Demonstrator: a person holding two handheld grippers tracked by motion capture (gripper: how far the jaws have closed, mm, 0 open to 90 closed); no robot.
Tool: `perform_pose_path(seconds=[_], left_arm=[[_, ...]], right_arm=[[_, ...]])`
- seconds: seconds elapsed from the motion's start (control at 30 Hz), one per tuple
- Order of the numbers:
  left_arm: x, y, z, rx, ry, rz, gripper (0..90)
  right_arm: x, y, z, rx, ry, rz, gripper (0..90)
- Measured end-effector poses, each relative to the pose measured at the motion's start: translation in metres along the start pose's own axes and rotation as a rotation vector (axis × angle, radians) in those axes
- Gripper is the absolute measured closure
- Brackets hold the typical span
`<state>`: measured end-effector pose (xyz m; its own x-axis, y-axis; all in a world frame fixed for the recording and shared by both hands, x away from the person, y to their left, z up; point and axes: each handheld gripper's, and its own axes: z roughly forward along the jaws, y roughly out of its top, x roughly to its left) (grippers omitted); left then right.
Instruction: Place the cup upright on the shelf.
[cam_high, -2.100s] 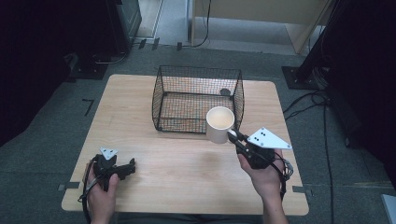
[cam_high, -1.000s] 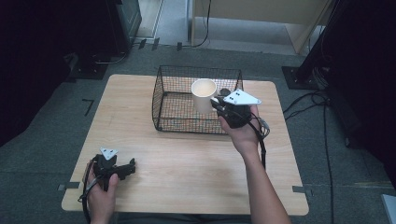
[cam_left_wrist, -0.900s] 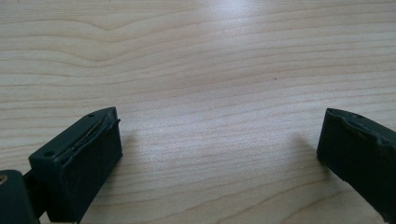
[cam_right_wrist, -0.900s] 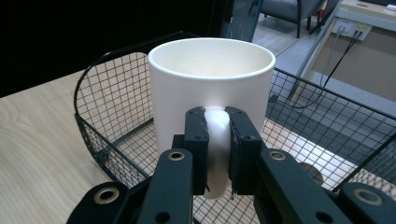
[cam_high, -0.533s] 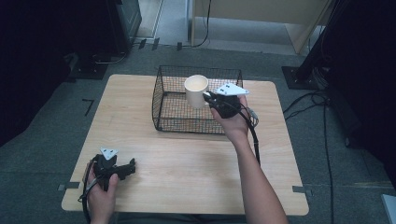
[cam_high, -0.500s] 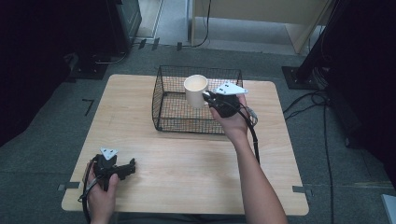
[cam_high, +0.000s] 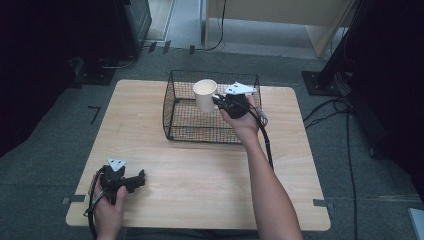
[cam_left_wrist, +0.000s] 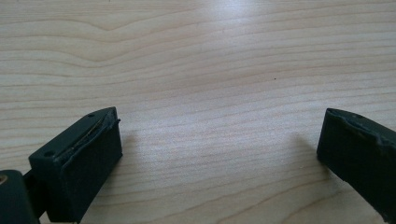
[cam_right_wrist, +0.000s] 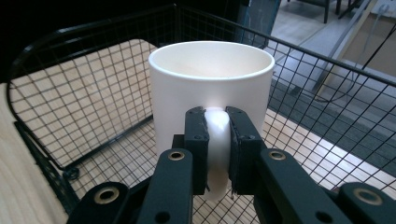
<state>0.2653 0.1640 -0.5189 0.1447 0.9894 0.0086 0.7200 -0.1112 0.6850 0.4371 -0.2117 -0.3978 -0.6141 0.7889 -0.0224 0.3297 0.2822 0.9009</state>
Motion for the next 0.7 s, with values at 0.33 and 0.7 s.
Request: perform_pose_path(seconds=[0.33, 0.7], left_arm=[[0.000, 0.000, 0.000, 0.000, 0.000, 0.000, 0.0], [0.000, 0.000, 0.000, 0.000, 0.000, 0.000, 0.0]], right_arm=[[-0.012, -0.007, 0.019, 0.096, -0.025, 0.020, 80.6], [-0.012, -0.003, 0.038, 0.273, -0.036, -0.001, 80.6]])
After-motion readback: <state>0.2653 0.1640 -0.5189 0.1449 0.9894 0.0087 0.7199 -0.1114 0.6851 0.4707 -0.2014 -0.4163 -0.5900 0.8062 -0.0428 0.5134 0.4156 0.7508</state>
